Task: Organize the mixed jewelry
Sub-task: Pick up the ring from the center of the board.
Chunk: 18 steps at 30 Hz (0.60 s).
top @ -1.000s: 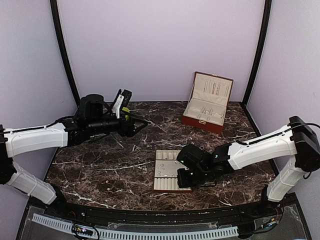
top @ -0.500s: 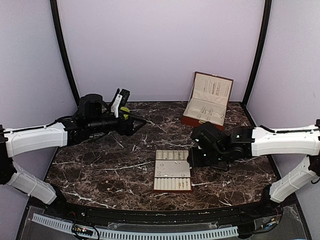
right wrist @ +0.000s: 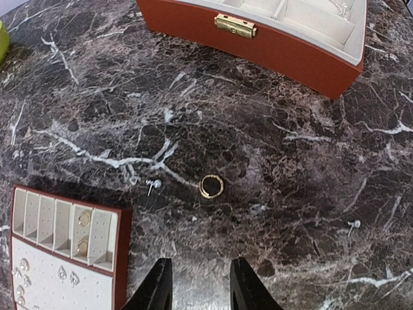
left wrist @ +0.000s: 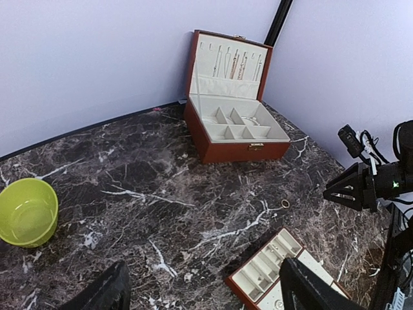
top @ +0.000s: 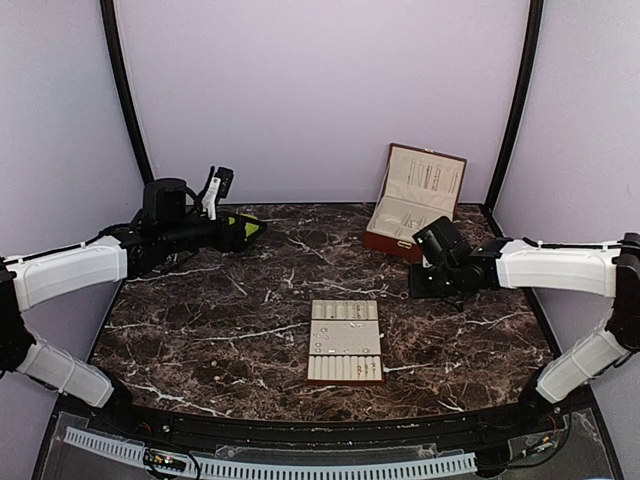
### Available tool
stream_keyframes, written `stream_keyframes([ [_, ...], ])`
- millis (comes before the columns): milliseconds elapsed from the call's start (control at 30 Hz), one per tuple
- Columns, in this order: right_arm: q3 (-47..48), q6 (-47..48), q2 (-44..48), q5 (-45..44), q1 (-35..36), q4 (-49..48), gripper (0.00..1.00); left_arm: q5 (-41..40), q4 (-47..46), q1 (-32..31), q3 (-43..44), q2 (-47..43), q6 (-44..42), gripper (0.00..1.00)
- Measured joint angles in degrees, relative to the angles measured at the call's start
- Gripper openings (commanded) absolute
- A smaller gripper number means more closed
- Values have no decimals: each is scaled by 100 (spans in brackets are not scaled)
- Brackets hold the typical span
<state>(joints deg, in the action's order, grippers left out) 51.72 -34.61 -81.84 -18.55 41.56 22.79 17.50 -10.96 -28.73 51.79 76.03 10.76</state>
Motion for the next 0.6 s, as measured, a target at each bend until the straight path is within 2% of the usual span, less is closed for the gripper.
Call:
stream_keyframes([
  [333, 24, 953, -835, 741, -905, -728, 32, -240, 411, 173, 31, -262, -205, 83],
  [600, 90, 1296, -1134, 1023, -1169, -879, 30, -341, 442, 190, 9, -308, -313, 83],
])
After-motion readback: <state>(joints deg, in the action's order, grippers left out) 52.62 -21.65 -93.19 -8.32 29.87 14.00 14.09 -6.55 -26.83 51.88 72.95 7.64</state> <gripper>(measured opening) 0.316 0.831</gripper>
